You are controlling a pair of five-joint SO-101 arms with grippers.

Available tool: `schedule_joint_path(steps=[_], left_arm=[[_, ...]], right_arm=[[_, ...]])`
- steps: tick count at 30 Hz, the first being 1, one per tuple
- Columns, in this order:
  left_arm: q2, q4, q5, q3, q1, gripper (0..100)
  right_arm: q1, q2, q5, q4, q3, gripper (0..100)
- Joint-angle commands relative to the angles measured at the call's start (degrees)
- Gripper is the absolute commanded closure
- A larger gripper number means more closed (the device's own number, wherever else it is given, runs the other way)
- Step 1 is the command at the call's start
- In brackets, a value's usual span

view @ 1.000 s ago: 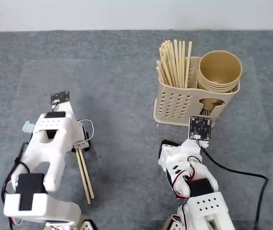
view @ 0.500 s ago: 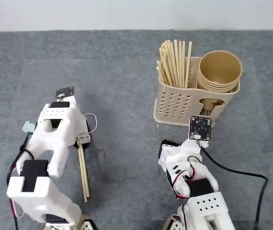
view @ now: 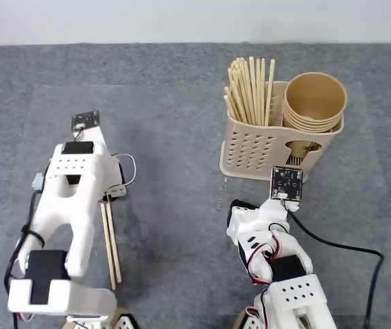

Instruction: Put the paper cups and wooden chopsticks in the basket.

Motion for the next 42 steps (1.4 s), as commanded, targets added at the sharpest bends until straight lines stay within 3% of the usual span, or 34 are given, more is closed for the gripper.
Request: schedule_joint_path(steps=[1, 7, 14, 29, 37, 42], left_arm=[[-4.2, 1.9, 0.4, -3.2, 0.0, 99], [-4.5, 4.8, -6.4, -2.9, -1.4, 98], [-4.5, -3.9, -12.1, 4.9, -6.0, 93], [-4.4, -19.9, -12.0, 16.9, -4.8, 90], [-4.0, -19.8, -12.0, 16.5, -4.7, 90], [-3.9, -17.8, -12.0, 16.7, -4.7, 99]], right_arm=[[-0.1, -0.9, 0.0, -1.0, -0.4, 99.0], [-0.1, -0.9, 0.0, -1.0, -0.4, 99.0], [-0.1, -0.9, 0.0, -1.1, -0.4, 99.0], [-0.1, -0.9, 0.0, -1.1, -0.4, 99.0], [-0.1, -0.9, 0.0, -1.1, -0.4, 99.0], [-0.1, -0.9, 0.0, -1.0, -0.4, 99.0]])
